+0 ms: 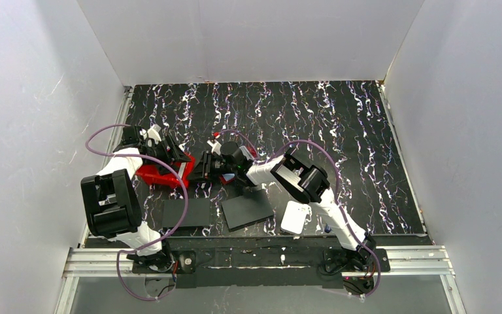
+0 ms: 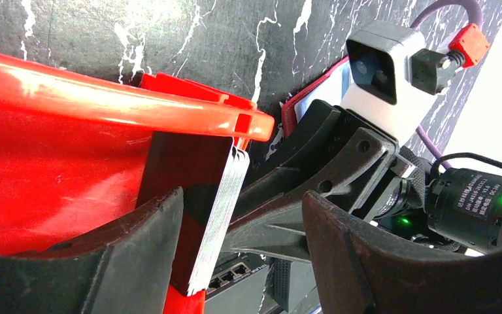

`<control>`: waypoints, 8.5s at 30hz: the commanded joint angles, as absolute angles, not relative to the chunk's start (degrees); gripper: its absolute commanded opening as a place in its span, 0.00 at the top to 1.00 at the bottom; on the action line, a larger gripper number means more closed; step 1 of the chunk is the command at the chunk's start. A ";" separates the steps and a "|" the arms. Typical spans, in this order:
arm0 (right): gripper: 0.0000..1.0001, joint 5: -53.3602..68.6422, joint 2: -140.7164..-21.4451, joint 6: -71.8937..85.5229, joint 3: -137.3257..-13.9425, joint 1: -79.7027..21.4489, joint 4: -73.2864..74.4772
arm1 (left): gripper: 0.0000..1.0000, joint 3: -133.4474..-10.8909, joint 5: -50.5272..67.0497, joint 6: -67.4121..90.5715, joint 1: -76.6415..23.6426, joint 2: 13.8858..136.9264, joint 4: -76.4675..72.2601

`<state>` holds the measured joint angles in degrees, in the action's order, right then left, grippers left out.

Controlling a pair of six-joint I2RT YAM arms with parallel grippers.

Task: Put the credit cards into the card holder
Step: Pick up the credit card from the storage box, then insert the credit card into the card slot.

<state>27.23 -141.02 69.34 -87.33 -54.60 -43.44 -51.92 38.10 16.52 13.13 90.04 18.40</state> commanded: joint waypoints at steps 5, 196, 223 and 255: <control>0.74 26.82 -142.38 69.39 -90.09 -55.11 -44.66 | 0.40 -49.52 42.71 17.72 13.17 86.45 18.20; 0.43 42.55 -113.64 92.41 -64.46 -33.57 -83.36 | 1.00 -45.72 28.60 59.54 -13.22 67.32 -29.32; 0.53 35.09 -113.10 17.61 -79.82 -30.14 8.27 | 1.00 -38.90 14.10 51.64 -21.18 74.70 -18.52; 0.83 31.86 -123.91 17.04 -83.22 -30.61 6.94 | 1.00 -30.02 13.67 57.90 -19.91 89.32 -34.21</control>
